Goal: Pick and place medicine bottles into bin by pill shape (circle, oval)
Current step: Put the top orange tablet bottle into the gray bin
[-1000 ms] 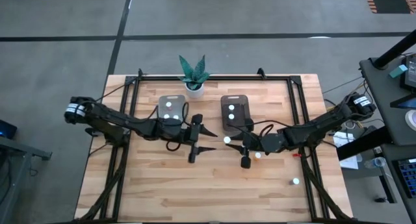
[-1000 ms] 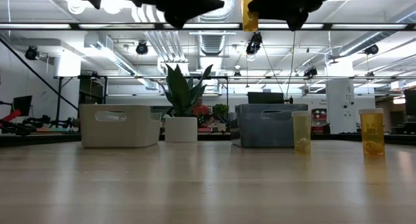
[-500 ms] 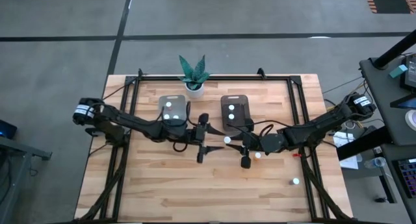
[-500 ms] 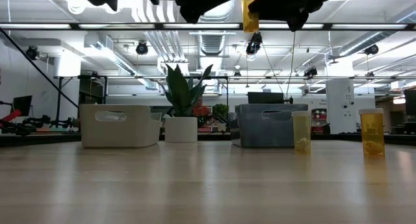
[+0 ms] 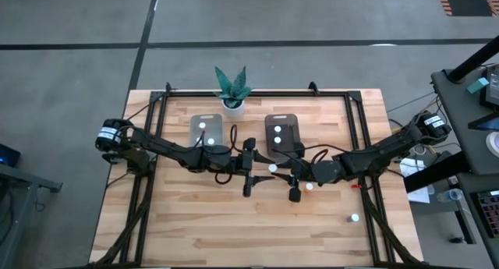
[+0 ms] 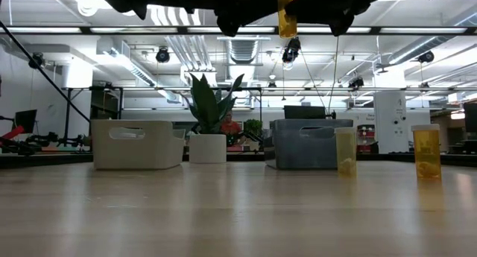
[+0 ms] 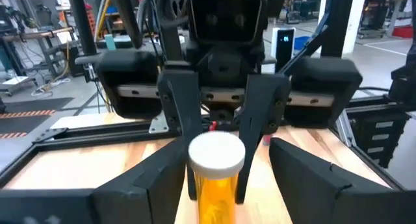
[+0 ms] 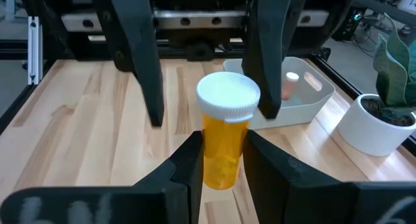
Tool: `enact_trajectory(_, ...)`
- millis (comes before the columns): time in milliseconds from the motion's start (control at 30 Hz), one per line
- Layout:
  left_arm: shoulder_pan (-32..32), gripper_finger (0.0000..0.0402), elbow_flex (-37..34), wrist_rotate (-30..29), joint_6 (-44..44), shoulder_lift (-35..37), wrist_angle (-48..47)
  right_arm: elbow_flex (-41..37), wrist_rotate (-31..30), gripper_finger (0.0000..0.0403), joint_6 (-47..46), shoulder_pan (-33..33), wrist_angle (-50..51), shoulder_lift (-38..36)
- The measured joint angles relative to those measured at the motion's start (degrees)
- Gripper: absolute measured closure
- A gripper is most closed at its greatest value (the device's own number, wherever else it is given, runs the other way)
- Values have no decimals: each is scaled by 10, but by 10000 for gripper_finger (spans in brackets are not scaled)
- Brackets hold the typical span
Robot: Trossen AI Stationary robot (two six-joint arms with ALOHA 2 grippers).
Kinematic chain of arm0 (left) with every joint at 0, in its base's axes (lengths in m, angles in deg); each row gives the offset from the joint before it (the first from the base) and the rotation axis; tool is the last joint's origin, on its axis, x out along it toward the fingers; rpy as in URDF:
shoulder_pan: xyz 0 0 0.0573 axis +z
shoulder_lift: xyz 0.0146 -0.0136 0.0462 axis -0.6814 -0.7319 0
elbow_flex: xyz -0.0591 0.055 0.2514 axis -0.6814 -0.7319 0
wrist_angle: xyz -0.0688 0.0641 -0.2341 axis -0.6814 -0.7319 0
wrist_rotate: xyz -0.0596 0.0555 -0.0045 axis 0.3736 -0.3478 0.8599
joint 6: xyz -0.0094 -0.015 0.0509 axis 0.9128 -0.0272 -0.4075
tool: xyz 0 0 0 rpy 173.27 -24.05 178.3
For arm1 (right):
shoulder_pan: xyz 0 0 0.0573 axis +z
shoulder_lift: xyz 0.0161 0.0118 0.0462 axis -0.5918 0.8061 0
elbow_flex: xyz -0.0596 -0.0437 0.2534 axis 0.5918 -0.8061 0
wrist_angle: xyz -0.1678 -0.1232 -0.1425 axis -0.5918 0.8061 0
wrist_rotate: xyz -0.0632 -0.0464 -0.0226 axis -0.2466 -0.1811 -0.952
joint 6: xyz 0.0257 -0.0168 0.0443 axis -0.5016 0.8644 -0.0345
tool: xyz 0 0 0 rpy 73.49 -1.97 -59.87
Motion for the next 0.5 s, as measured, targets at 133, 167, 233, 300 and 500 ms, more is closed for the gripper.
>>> enact_trajectory(133, 0, 225, -1, -16, 0, 0, -3, 0, -2, 314, 0, 0, 0, 0)
enact_trajectory(167, 0, 233, -1, -16, 0, 0, -2, 0, -2, 314, 0, 0, 1, 0)
enact_trajectory(233, 0, 249, -1, -18, 0, 0, -1, 0, -2, 314, 0, 0, 1, 0)
enact_trajectory(300, 0, 265, -1, -18, 0, 0, -1, 0, -3, 314, 0, 0, 1, 0)
enact_trajectory(500, 0, 305, -2, -28, 0, 0, -2, 0, -12, 314, 0, 0, 1, 0)
